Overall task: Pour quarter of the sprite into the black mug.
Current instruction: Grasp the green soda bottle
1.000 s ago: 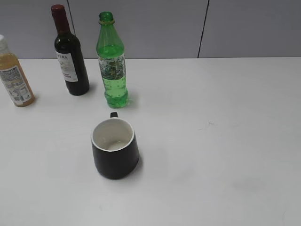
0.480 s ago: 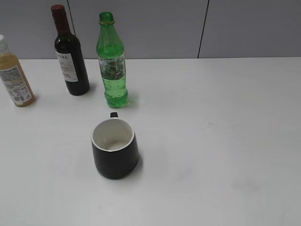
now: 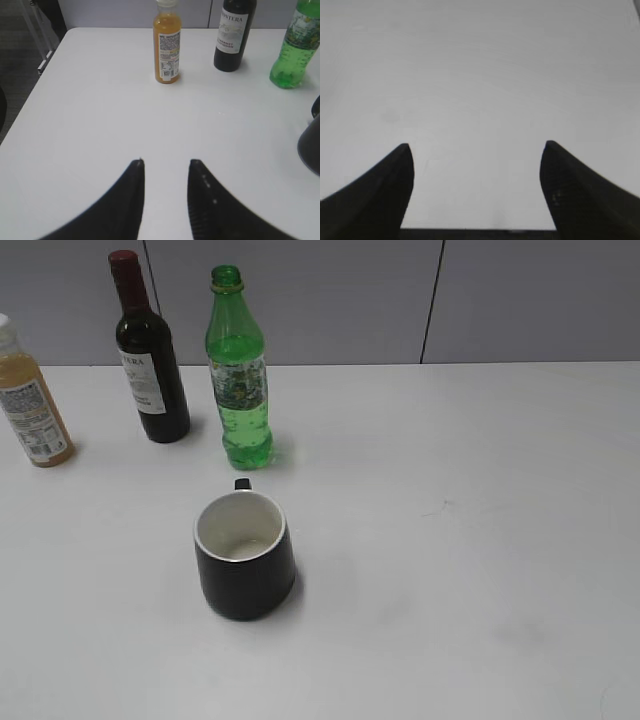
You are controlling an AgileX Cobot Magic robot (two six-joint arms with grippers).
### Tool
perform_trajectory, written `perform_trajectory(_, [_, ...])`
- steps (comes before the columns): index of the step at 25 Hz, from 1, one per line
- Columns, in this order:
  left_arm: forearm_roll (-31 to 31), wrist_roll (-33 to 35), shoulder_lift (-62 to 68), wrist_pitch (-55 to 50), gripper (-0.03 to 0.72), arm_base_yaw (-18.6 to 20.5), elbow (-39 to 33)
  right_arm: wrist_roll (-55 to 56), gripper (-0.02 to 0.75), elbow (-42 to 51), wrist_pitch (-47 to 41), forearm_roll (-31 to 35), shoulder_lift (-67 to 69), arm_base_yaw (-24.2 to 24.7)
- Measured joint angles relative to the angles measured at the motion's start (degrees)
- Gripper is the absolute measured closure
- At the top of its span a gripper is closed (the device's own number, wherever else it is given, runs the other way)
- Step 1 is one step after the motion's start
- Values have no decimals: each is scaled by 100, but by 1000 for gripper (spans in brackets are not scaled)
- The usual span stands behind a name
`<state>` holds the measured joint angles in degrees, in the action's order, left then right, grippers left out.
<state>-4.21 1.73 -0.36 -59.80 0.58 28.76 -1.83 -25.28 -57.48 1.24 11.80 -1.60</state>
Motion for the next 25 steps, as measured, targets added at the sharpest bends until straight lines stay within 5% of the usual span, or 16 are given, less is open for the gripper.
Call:
perform_trajectory(7, [0, 0, 0, 0, 452, 0, 0, -18, 145, 156, 314, 0, -1129, 0])
perform_trajectory(25, [0, 0, 0, 0, 452, 0, 0, -25, 145, 162, 324, 5, -1205, -218])
